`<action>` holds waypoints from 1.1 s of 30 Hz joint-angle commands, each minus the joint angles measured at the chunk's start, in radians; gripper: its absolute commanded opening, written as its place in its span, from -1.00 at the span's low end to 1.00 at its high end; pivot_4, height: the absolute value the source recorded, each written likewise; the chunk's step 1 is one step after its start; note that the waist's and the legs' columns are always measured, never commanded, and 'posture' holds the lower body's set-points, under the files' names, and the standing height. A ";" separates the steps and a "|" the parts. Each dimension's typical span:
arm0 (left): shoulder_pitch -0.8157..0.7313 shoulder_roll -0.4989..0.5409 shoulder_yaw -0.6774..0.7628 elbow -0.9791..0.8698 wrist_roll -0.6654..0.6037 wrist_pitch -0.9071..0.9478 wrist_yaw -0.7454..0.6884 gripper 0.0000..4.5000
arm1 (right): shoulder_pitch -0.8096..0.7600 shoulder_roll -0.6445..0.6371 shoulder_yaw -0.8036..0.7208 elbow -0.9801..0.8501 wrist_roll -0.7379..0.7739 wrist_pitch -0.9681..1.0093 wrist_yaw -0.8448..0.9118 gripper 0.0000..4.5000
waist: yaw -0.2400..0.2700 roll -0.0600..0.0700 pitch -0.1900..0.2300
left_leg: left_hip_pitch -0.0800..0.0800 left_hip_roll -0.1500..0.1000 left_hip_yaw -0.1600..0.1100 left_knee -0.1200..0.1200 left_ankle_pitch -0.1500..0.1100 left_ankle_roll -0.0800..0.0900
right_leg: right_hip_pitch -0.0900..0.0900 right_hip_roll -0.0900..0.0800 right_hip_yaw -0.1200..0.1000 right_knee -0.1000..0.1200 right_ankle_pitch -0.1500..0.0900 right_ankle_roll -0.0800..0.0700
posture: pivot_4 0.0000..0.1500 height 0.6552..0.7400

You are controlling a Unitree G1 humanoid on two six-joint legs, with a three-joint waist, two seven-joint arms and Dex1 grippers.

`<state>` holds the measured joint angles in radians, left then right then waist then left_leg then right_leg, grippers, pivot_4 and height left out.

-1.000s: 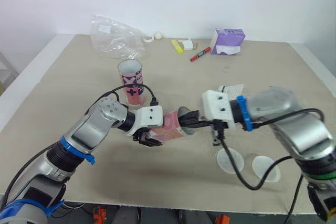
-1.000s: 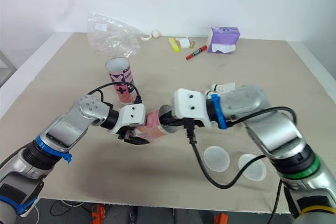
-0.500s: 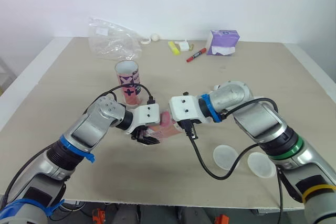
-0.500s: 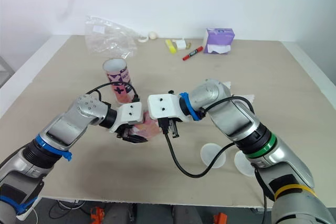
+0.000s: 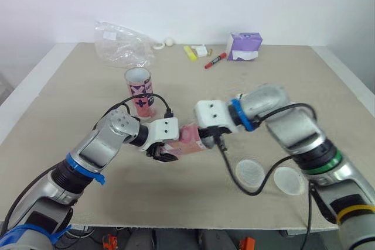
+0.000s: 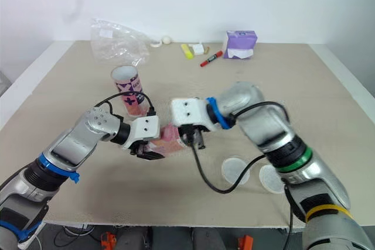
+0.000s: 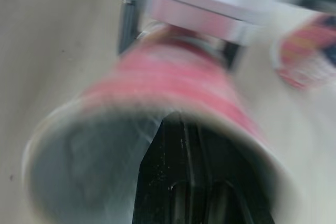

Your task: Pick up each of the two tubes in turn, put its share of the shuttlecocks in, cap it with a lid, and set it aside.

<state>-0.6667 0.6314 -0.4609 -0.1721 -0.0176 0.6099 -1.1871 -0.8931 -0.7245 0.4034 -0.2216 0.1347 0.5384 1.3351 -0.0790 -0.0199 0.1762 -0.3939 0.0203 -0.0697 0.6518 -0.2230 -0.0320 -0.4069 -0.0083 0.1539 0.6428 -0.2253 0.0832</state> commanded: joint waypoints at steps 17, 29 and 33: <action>0.080 -0.030 0.155 0.143 -0.069 -0.164 0.085 0.39 | 0.167 -0.216 -0.355 -0.162 0.227 0.151 -0.096 -0.91 | 0.005 -0.003 0.002 | -0.001 0.000 0.000 -0.003 0.001 0.001 | -0.003 -0.001 0.000 0.000 -0.001 -0.001 | 1.00 1.00; 0.194 -0.187 0.292 0.134 -0.283 -0.340 0.087 0.39 | 0.432 -0.373 -0.420 -0.176 0.249 0.100 -0.058 -0.91 | 0.014 -0.005 0.004 | -0.017 0.001 0.001 -0.013 0.000 -0.001 | -0.019 0.000 -0.001 0.000 -0.001 0.000 | 1.00 1.00; 0.209 -0.269 0.252 0.146 -0.298 -0.361 0.092 0.39 | 0.506 -0.414 -0.436 -0.171 0.246 0.085 -0.054 -0.91 | 0.019 -0.005 0.004 | -0.018 0.000 0.001 -0.013 -0.001 0.000 | -0.019 -0.001 -0.001 0.000 -0.002 -0.004 | 1.00 1.00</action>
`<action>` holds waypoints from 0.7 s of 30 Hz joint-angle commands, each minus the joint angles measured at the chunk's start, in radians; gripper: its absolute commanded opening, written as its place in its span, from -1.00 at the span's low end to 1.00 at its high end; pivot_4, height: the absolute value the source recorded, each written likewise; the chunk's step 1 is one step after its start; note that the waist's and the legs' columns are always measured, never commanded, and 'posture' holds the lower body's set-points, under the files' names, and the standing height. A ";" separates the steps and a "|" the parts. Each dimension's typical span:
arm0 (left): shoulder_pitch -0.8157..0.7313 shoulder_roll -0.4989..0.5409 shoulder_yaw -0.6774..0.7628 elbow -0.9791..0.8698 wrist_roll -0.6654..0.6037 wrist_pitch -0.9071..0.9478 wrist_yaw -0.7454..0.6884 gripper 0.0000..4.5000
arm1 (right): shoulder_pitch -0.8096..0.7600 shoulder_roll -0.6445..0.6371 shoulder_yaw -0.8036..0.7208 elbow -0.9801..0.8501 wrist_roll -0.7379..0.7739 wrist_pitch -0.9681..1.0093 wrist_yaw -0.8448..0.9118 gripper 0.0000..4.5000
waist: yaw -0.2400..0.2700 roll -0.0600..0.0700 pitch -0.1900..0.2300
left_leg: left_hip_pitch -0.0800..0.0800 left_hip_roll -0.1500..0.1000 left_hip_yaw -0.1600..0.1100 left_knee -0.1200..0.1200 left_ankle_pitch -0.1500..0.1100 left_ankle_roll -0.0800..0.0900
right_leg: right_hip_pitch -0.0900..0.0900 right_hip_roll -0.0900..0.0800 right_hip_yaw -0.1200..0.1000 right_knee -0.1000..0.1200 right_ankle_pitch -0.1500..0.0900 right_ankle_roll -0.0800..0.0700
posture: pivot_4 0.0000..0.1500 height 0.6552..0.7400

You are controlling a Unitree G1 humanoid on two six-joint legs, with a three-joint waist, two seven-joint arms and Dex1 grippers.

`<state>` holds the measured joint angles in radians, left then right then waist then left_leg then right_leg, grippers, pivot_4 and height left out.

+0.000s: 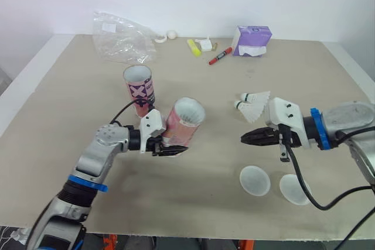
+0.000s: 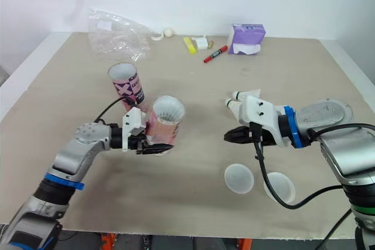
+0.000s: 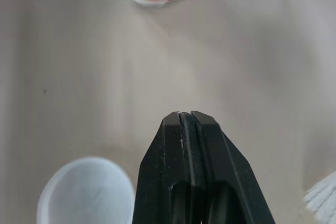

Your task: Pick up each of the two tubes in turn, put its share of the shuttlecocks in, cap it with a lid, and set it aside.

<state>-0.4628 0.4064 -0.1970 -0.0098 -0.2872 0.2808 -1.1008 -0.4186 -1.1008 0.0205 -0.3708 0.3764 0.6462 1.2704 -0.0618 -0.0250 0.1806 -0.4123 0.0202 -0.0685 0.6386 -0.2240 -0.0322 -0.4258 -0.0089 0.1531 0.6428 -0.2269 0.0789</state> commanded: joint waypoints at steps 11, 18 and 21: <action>-0.031 -0.193 -0.117 0.225 0.069 -0.226 0.001 0.39 | 0.174 -0.117 -0.125 -0.016 -0.002 -0.058 0.007 -0.91 | 0.015 0.000 0.000 | 0.004 -0.001 0.000 0.001 0.001 0.000 | 0.004 0.000 0.000 0.000 -0.001 0.007 | 1.00 1.00; -0.016 -0.192 -0.147 0.313 0.123 -0.376 -0.023 0.39 | 0.215 -0.135 -0.168 -0.036 0.025 -0.040 0.013 -0.91 | 0.016 0.000 0.000 | 0.005 -0.001 0.000 0.002 0.001 0.000 | 0.005 0.000 0.000 0.000 0.000 0.007 | 1.00 1.00; -0.009 -0.184 -0.149 0.325 0.127 -0.384 -0.025 0.39 | 0.224 -0.150 -0.170 -0.032 0.022 -0.047 0.019 -0.91 | 0.016 0.000 0.000 | 0.005 -0.001 0.000 0.002 0.001 0.000 | 0.006 0.000 0.000 0.000 0.000 0.007 | 1.00 1.00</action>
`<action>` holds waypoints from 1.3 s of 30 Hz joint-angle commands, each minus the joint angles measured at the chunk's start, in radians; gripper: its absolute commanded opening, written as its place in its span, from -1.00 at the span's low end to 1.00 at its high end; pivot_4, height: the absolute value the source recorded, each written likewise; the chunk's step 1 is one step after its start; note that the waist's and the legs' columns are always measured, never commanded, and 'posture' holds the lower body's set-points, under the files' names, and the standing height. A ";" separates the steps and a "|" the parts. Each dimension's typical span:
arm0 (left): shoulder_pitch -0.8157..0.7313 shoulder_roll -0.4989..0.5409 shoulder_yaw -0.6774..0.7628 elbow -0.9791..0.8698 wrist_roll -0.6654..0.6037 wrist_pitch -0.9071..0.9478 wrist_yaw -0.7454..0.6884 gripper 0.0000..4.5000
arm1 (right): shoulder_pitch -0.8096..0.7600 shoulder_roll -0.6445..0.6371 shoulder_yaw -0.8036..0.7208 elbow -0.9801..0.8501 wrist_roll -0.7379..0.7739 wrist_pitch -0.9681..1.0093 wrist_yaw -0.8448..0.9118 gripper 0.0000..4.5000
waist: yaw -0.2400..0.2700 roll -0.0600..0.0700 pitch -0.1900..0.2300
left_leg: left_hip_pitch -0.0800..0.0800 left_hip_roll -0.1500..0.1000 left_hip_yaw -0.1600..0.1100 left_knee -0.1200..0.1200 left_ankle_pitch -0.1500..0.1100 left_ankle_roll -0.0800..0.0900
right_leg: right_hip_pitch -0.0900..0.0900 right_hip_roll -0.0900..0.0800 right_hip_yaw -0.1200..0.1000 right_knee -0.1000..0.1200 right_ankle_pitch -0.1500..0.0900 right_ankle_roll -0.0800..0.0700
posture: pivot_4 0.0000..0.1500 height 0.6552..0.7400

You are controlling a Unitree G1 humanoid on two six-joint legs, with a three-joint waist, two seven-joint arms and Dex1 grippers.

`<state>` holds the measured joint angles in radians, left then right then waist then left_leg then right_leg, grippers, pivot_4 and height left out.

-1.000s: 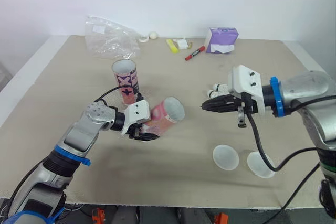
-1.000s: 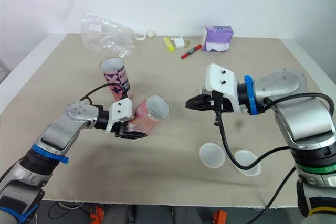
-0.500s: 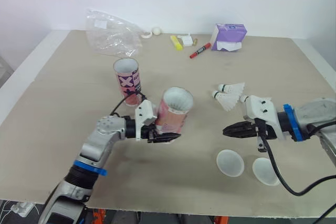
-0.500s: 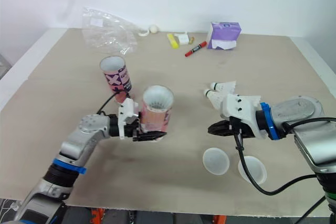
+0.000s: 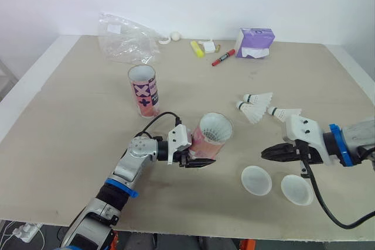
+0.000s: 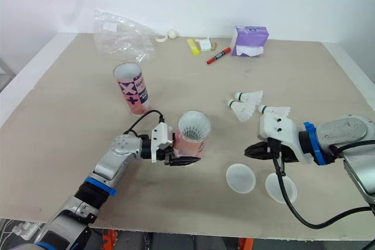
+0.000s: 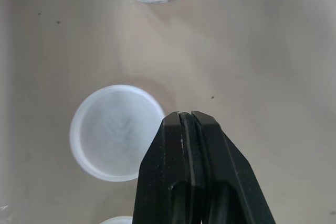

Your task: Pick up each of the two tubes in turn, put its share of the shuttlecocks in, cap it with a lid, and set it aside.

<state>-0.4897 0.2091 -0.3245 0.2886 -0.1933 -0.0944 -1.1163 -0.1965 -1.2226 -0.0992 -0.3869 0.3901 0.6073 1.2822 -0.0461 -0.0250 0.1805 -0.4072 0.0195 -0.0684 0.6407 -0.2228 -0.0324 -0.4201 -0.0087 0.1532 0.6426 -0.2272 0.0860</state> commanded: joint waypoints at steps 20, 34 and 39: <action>0.038 0.052 -0.008 0.019 -0.009 0.095 -0.050 0.39 | -0.042 -0.024 0.093 -0.040 -0.029 0.024 -0.032 0.98 | -0.006 0.001 -0.001 | 0.005 0.002 0.000 -0.001 0.000 0.000 | 0.003 0.003 0.000 0.000 0.000 -0.001 | 1.00 1.00; 0.040 0.062 -0.015 0.030 -0.002 0.092 -0.056 0.39 | -0.065 0.050 0.185 -0.065 -0.076 0.150 -0.158 0.98 | -0.006 0.002 -0.002 | 0.006 0.003 0.000 -0.001 0.000 0.000 | 0.003 0.004 0.000 0.002 0.000 -0.002 | 1.00 1.00; 0.033 0.062 -0.016 0.039 0.003 0.084 -0.053 0.39 | -0.083 0.081 0.225 -0.064 -0.082 0.193 -0.186 0.76 | -0.006 0.002 -0.002 | 0.007 0.003 0.000 -0.001 0.000 0.000 | 0.003 0.004 0.000 0.002 0.000 -0.002 | 1.00 1.00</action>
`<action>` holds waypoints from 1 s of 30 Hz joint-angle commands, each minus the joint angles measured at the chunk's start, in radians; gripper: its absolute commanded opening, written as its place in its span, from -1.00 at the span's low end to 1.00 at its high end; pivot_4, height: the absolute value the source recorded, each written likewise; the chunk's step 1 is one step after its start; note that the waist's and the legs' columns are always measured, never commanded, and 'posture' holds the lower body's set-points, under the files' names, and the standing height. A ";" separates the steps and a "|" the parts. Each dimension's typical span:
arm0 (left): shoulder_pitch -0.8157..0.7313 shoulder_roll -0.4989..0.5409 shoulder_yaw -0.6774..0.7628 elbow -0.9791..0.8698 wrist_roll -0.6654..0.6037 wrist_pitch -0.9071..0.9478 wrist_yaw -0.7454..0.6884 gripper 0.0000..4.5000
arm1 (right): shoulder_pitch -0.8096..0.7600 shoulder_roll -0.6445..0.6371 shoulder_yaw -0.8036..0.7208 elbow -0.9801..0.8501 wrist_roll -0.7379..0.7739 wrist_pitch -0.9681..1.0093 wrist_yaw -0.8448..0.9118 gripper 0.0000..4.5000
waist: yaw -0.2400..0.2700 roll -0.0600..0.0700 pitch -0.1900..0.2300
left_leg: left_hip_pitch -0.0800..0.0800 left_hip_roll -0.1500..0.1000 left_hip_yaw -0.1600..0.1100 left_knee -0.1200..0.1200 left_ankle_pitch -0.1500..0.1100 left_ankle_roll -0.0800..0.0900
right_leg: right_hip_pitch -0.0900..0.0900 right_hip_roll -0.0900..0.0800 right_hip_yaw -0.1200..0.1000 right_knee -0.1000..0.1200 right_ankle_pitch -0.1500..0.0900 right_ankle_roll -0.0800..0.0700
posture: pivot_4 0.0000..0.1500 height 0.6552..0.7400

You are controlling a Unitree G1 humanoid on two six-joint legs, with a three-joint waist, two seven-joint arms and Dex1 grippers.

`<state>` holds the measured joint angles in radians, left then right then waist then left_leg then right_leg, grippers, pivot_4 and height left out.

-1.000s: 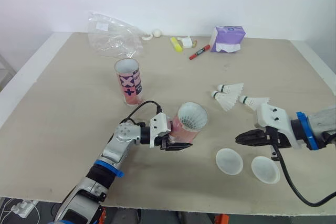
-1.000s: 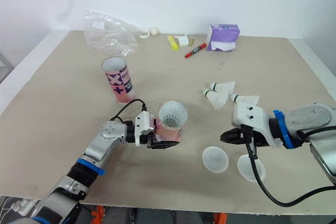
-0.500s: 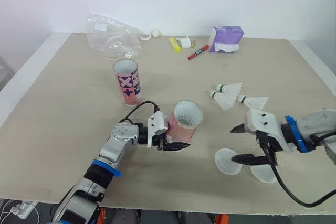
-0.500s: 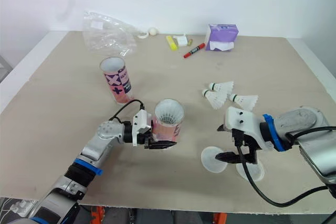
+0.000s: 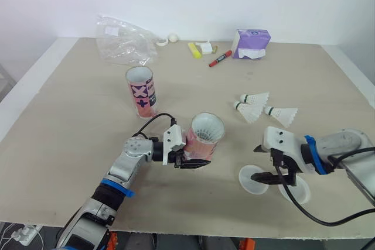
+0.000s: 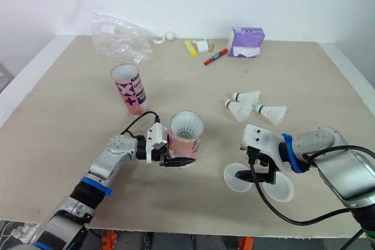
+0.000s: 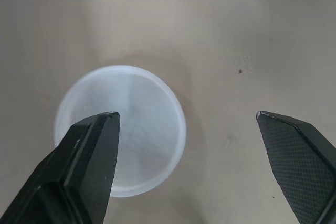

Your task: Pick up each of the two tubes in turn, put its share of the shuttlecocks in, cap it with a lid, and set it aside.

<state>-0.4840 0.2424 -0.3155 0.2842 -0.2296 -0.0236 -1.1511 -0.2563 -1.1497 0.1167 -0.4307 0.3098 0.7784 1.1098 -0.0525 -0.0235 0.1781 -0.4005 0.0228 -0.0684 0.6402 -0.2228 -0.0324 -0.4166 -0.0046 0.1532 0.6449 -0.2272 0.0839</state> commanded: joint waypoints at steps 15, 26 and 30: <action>0.029 0.038 -0.022 0.053 0.044 0.007 -0.015 0.39 | -0.038 0.012 0.032 -0.053 -0.066 -0.094 -0.007 -0.98 | -0.004 -0.001 -0.002 | 0.009 0.002 0.000 -0.001 0.000 0.000 | 0.008 0.002 0.000 0.000 -0.003 -0.005 | 1.00 1.00; 0.023 0.041 -0.016 0.072 0.044 0.008 -0.018 0.39 | -0.508 0.055 -0.136 0.029 0.184 -0.135 0.143 -0.98 | -0.021 0.000 -0.001 | 0.009 0.002 -0.001 -0.001 0.000 0.000 | 0.009 0.001 0.000 0.000 -0.002 -0.004 | 1.00 1.00; 0.026 0.037 -0.019 0.075 0.043 0.012 -0.022 0.39 | -0.650 0.166 -0.045 0.038 0.189 -0.103 0.109 -0.98 | -0.024 0.001 -0.002 | 0.009 0.002 -0.001 -0.001 0.000 0.000 | 0.009 0.002 -0.001 0.000 -0.002 -0.003 | 1.00 1.00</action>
<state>-0.4866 0.2615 -0.3057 0.3069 -0.2304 -0.0368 -1.1663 -0.8765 -1.0094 0.0410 -0.3855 0.4881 0.6680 1.2331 -0.0763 -0.0228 0.1764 -0.3908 0.0250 -0.0690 0.6387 -0.2231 -0.0326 -0.4077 -0.0031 0.1522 0.6450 -0.2291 0.0805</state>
